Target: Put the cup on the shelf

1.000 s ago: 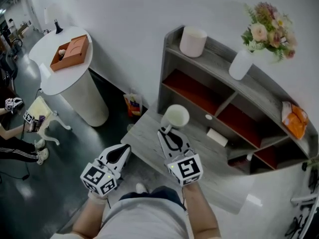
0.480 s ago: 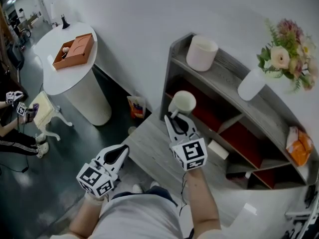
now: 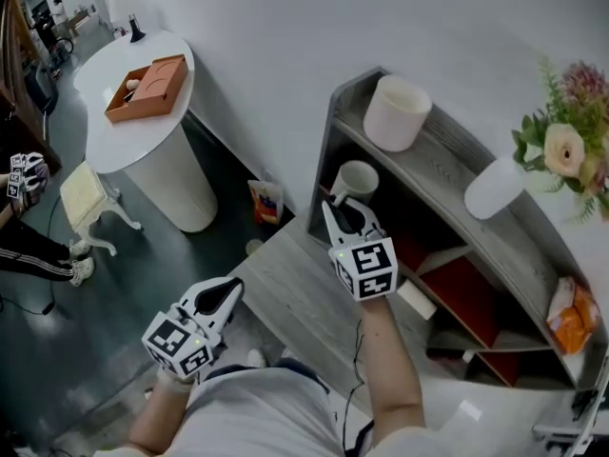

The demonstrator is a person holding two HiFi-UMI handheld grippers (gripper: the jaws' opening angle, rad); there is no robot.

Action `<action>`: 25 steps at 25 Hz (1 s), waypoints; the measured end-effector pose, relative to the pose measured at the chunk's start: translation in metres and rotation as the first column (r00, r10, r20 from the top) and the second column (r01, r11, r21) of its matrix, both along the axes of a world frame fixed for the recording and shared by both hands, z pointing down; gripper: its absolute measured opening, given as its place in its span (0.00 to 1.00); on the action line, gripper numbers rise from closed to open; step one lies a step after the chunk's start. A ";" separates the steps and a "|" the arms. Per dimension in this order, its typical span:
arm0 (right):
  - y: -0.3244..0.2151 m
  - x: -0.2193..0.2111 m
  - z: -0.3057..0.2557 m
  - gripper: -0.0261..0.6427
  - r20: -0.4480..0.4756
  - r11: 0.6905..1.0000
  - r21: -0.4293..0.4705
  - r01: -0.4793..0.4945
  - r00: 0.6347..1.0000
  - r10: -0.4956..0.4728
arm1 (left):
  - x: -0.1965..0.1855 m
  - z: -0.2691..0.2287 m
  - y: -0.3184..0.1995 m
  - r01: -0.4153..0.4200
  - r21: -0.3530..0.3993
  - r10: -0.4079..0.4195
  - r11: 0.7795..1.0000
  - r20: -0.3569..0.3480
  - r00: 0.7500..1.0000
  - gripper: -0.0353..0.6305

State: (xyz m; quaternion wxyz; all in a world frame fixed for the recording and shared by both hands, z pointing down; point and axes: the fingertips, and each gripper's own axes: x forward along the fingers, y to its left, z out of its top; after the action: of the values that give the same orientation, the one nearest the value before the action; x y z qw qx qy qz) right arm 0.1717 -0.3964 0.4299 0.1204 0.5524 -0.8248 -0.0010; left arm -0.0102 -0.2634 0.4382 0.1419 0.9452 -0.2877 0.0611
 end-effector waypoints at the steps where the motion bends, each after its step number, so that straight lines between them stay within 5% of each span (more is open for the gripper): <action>1: -0.004 0.002 0.003 0.10 -0.001 1.000 -0.010 -0.003 1.000 0.003 | -0.001 0.001 -0.001 0.008 -0.003 -0.008 1.000 0.002 1.000 0.08; 25: -0.050 0.022 0.021 0.10 -0.037 0.992 -0.108 -0.069 0.997 0.065 | -0.015 0.014 -0.009 0.102 -0.031 -0.101 0.994 0.022 0.995 0.08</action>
State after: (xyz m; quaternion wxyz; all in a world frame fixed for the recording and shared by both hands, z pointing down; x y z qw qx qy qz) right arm 0.1936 -0.4468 0.4512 0.1641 0.5723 -0.8025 0.0392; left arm -0.0252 -0.2721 0.4522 0.1571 0.9263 -0.3357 0.0679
